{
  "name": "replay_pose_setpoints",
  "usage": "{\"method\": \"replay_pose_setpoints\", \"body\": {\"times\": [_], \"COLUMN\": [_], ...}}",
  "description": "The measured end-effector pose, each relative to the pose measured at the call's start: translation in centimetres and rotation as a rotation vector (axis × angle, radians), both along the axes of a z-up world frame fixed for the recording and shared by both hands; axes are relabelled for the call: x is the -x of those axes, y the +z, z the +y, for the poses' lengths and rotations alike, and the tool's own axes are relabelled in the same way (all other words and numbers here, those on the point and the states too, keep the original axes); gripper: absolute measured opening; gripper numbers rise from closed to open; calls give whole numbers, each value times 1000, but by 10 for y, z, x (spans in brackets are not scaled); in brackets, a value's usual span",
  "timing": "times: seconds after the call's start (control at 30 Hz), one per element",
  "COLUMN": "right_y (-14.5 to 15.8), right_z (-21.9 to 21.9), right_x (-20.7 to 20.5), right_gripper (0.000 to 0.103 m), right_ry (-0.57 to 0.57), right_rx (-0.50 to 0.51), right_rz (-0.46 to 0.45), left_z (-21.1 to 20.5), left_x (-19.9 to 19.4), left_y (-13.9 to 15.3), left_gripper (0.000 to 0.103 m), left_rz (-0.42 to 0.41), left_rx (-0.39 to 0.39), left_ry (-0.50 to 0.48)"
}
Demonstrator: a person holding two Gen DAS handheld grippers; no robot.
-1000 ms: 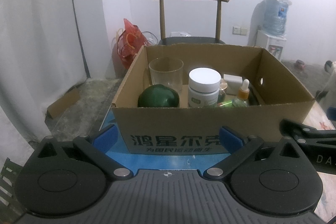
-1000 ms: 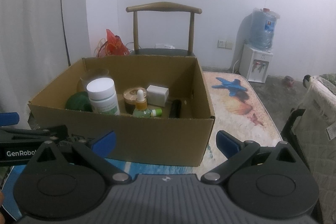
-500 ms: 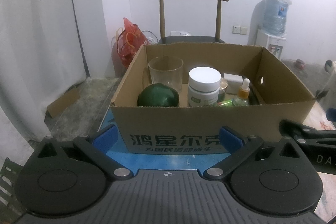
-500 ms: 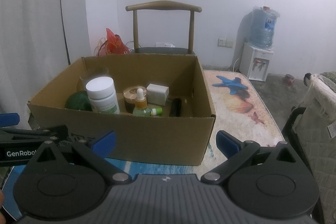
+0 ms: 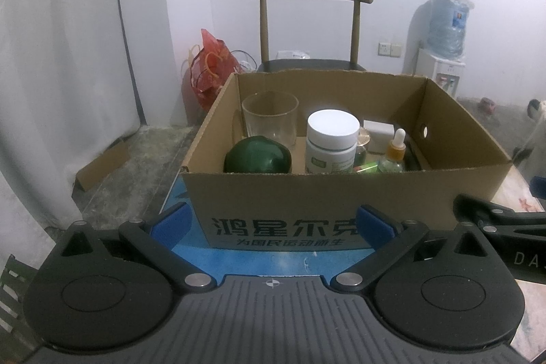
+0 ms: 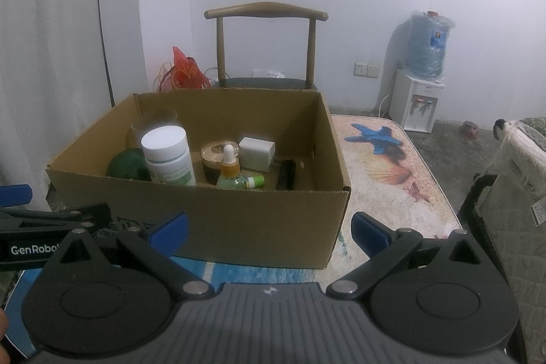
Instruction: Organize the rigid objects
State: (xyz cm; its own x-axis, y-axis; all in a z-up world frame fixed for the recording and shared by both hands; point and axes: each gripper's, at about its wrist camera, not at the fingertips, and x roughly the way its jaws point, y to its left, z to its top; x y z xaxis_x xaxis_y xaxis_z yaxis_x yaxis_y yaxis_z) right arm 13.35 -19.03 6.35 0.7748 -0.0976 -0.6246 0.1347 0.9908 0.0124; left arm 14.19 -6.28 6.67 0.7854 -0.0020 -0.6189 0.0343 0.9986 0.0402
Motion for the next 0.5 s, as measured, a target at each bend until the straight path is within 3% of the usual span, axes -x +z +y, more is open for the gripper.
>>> {"method": "replay_pose_setpoints", "body": {"times": [0.5], "right_y": [1], "right_z": [2], "right_x": [0], "right_gripper": [103], "right_ry": [-1], "right_rx": [-4], "right_rz": [6], "left_z": [0], "left_x": [1], "left_y": [0], "left_gripper": [103], "left_rz": [2], "left_rx": [3], "left_ry": [1]}}
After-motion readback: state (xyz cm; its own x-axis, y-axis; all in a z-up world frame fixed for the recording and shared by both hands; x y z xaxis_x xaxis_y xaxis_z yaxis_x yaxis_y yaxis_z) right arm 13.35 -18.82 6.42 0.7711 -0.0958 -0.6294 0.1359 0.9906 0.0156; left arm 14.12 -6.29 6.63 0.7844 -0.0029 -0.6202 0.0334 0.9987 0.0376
